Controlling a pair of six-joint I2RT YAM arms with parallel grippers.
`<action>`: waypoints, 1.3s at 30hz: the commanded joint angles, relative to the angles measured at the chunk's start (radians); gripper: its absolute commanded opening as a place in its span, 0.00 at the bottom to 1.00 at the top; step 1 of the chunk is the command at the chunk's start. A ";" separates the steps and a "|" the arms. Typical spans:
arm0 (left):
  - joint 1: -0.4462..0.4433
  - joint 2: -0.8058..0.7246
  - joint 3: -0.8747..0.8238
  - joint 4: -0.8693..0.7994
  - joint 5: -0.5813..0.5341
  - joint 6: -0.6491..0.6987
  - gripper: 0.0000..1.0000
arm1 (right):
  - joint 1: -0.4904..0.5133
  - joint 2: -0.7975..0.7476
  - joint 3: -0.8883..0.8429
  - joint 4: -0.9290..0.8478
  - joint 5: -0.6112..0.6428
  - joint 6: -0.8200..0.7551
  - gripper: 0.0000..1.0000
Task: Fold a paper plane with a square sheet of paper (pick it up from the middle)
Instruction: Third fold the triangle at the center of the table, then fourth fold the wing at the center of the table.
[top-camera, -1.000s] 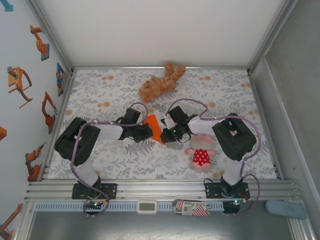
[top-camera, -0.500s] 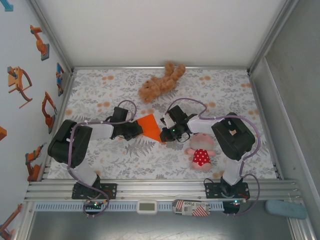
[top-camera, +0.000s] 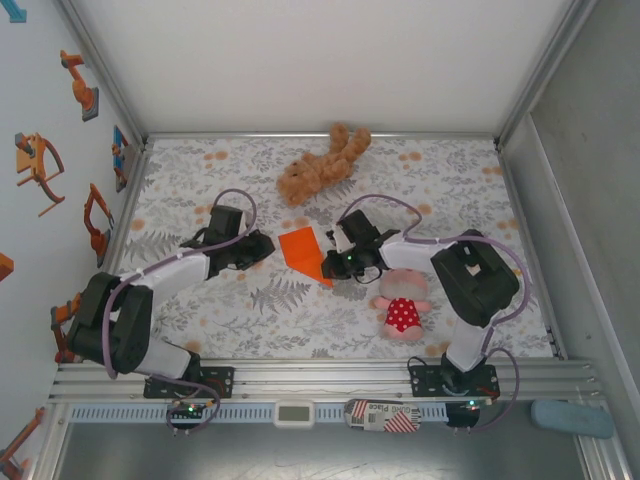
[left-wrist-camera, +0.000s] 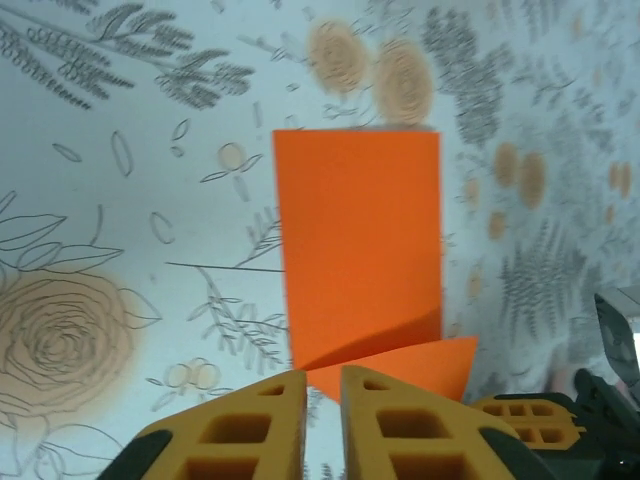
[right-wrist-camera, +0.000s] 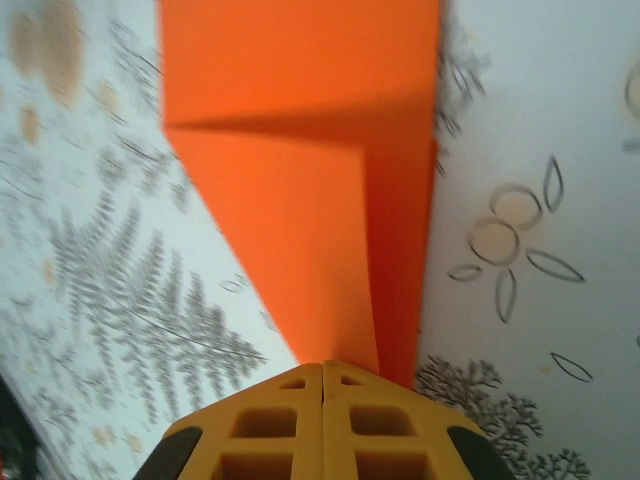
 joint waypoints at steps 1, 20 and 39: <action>-0.028 -0.034 -0.005 -0.031 -0.040 -0.052 0.22 | -0.005 -0.086 -0.026 0.134 0.045 0.091 0.00; -0.123 0.094 -0.065 0.191 0.011 -0.287 0.53 | 0.032 0.015 -0.013 0.155 0.167 0.162 0.13; -0.129 0.175 -0.038 0.185 0.026 -0.334 0.40 | 0.014 0.082 -0.039 0.157 0.177 0.199 0.17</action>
